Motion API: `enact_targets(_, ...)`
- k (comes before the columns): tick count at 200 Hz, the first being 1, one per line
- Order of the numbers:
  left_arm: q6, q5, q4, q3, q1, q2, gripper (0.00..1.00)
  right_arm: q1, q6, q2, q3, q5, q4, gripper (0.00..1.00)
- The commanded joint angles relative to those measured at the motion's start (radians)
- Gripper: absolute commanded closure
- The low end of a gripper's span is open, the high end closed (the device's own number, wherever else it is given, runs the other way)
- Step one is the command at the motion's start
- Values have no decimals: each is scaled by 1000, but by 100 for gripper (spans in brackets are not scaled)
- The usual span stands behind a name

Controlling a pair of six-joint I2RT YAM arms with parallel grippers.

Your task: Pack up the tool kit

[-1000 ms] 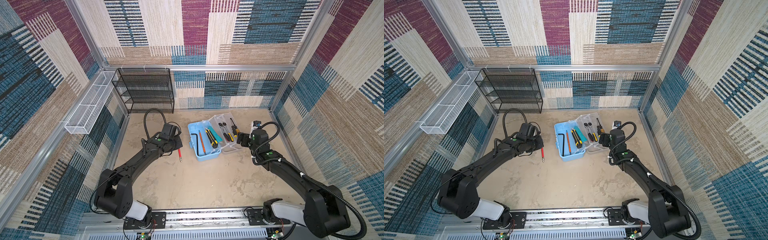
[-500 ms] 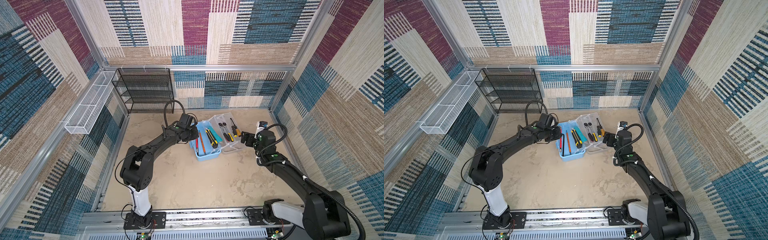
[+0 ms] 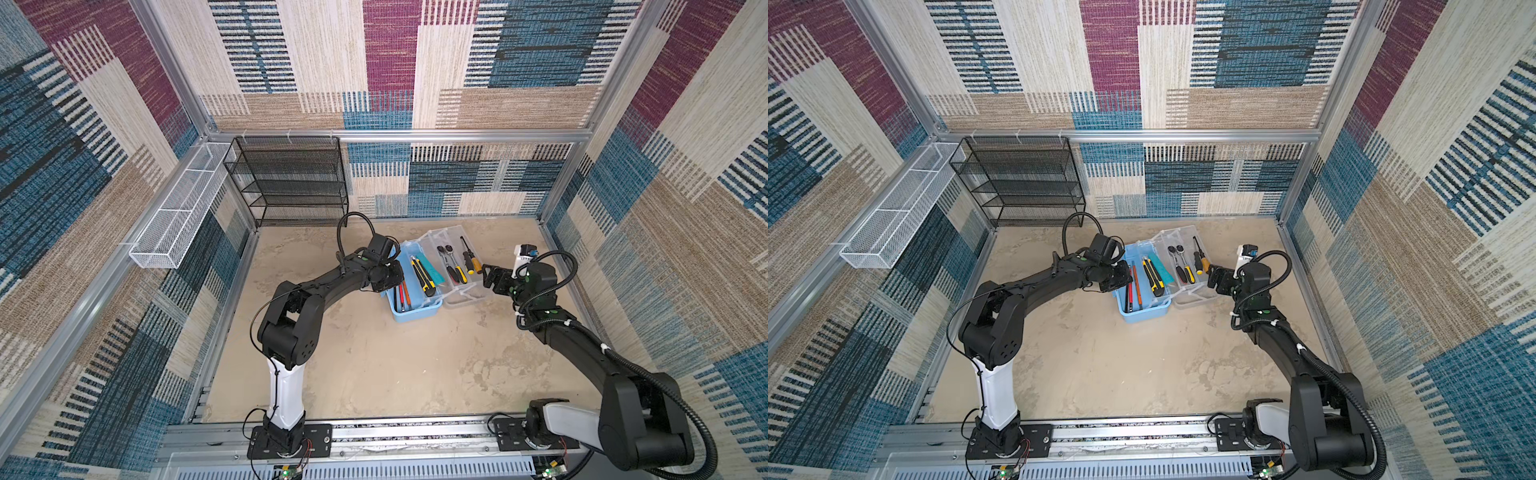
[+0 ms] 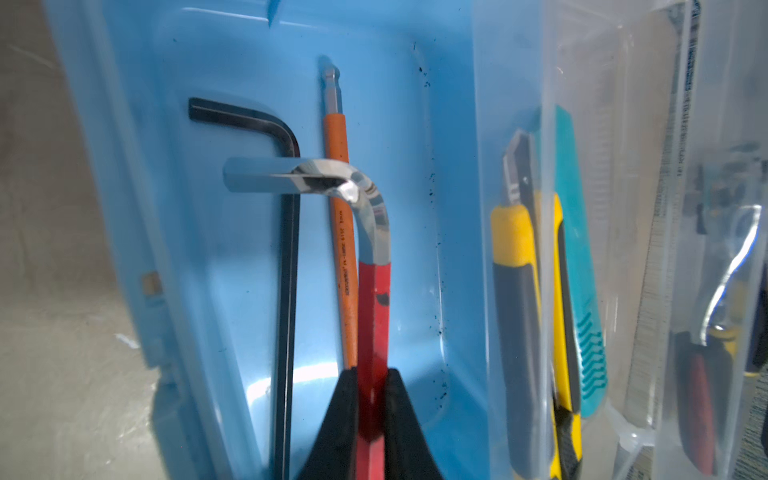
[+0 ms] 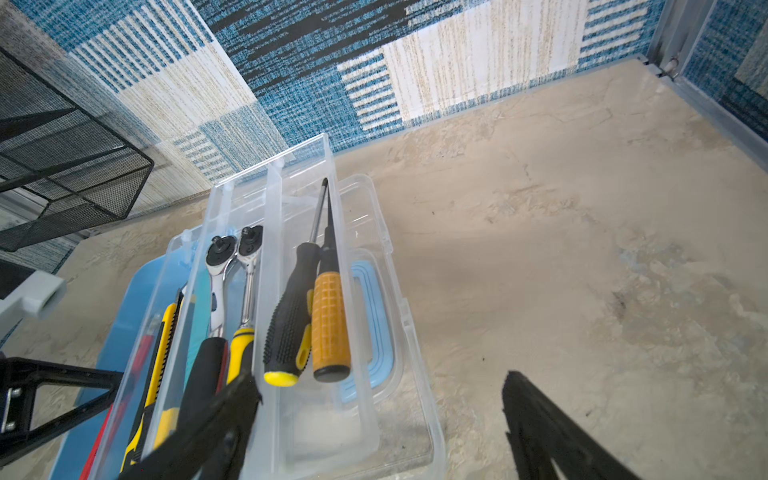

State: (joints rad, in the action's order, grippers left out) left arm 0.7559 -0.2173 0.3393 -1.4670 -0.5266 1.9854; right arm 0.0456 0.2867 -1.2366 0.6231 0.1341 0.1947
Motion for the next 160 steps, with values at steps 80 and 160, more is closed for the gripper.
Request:
enact_targets(80, -26, 29, -28, 41, -7, -112, 0, -62, 36, -108, 26, 202, 183, 6)
enact_targets(160, -59, 102, -8, 155, -3, -229, 0, -63, 39, -171, 40, 319, 235, 6)
